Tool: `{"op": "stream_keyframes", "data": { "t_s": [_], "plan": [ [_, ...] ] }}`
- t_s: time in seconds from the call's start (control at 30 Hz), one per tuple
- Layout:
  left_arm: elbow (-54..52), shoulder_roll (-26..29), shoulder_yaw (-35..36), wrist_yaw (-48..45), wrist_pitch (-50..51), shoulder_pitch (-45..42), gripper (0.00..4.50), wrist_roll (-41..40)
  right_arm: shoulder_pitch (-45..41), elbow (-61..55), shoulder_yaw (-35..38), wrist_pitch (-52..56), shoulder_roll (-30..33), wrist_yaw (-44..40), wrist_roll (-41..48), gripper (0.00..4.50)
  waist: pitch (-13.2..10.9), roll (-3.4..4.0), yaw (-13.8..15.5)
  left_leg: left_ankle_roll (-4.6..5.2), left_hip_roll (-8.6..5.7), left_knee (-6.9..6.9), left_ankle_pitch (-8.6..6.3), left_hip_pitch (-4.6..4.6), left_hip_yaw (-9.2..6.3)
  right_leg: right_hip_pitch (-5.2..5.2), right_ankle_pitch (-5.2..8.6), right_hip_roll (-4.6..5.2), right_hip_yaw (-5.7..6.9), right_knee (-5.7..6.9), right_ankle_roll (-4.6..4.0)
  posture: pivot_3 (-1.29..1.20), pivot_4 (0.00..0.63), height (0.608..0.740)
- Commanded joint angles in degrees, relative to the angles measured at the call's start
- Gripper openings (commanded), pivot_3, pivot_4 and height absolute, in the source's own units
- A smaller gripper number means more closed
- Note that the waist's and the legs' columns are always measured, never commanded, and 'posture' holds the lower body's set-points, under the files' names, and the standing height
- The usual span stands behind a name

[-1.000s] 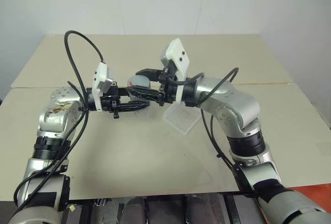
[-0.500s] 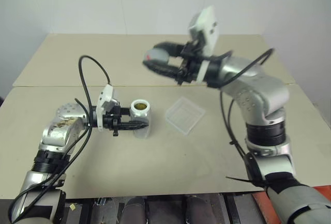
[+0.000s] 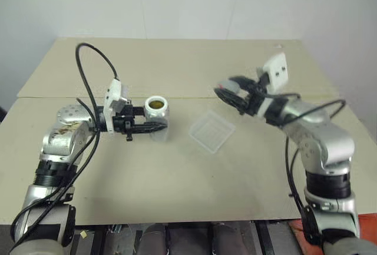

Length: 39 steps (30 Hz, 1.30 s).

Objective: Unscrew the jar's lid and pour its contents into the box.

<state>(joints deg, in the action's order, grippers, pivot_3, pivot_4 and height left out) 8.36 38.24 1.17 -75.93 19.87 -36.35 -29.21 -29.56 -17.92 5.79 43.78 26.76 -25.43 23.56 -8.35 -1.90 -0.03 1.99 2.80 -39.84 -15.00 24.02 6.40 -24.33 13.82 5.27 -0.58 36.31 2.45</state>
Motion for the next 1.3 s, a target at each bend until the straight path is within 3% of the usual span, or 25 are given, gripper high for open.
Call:
{"op": "stream_keyframes", "data": {
  "t_s": [0.03,0.27,0.5,0.57,0.67,0.97,1.03,1.23,1.3],
  "plan": [
    [-1.0,-1.5,0.9,2.5,-1.0,-1.7,1.94,0.2,4.2,-2.4,4.3,-0.7,-1.1,7.0,-3.1,2.77,0.0,0.00,-0.2,-0.04,0.00,0.00,0.02,0.00,0.00,-0.01,0.00,-0.01,0.00,0.00,0.00,0.00,0.150,0.740],
    [0.7,-4.1,-0.2,5.1,-2.0,-3.8,1.94,2.3,6.4,10.2,4.2,-5.0,-6.5,16.3,-9.7,2.77,0.0,0.00,-0.9,0.02,-0.01,0.01,-0.01,-0.17,-0.01,0.07,0.00,-0.04,-0.07,-0.15,0.00,0.00,0.150,0.740],
    [-0.1,-4.9,-0.3,6.8,-1.8,-3.7,1.94,2.9,6.4,18.6,2.0,-9.0,-8.0,16.7,-13.3,2.77,0.0,0.00,-0.8,-0.20,0.00,0.07,0.12,-0.15,0.00,0.06,0.00,-0.04,-0.11,-0.09,0.01,0.00,0.150,0.740],
    [-0.6,-5.0,-0.3,7.4,-1.7,-3.3,1.94,3.1,7.4,17.0,1.9,-7.6,-7.5,15.3,-12.6,3.50,0.0,0.00,-0.9,-0.22,0.00,0.07,0.14,-0.14,-0.01,0.06,-0.01,-0.05,-0.12,-0.08,0.01,0.00,0.150,0.740],
    [-0.8,-5.3,-0.6,8.5,-1.9,-3.3,1.94,3.8,9.4,10.3,2.5,-3.1,-4.8,11.0,-9.6,4.43,0.0,0.01,-0.7,-0.18,0.01,0.07,0.11,-0.14,-0.02,0.06,-0.01,-0.05,-0.11,-0.09,0.01,0.00,0.150,0.740],
    [2.7,-8.1,-3.0,10.8,-6.9,-7.0,1.94,8.8,11.2,-3.1,5.4,8.6,10.4,-4.0,-0.3,4.47,0.0,0.01,-0.4,0.16,-0.01,0.00,-0.09,-0.14,-0.07,0.12,-0.03,-0.04,-0.08,-0.20,0.05,0.00,0.150,0.740],
    [4.4,-9.0,-4.9,13.3,-12.2,-8.4,1.94,13.8,9.7,-4.5,7.8,11.0,14.3,-8.8,4.5,4.47,0.0,0.00,-0.2,0.21,-0.05,-0.01,-0.12,-0.14,-0.07,0.12,-0.03,-0.03,-0.10,-0.24,0.05,0.00,0.150,0.740],
    [17.6,-10.1,-13.5,23.4,-41.6,-14.4,1.94,33.7,3.1,-4.4,8.5,16.5,23.6,-20.4,15.2,4.47,0.0,0.00,0.3,0.26,-0.06,0.02,-0.15,-0.21,-0.04,0.16,-0.04,-0.04,-0.13,-0.34,0.04,0.00,0.150,0.740],
    [22.5,-9.8,-17.5,34.1,-50.7,-18.4,1.94,45.2,0.6,-4.1,6.9,19.5,26.4,-24.1,18.8,4.47,0.0,-0.01,0.7,0.29,-0.06,-0.01,-0.16,-0.18,-0.04,0.16,-0.04,-0.02,-0.12,-0.36,0.05,0.00,0.150,0.740]
  ]
}}
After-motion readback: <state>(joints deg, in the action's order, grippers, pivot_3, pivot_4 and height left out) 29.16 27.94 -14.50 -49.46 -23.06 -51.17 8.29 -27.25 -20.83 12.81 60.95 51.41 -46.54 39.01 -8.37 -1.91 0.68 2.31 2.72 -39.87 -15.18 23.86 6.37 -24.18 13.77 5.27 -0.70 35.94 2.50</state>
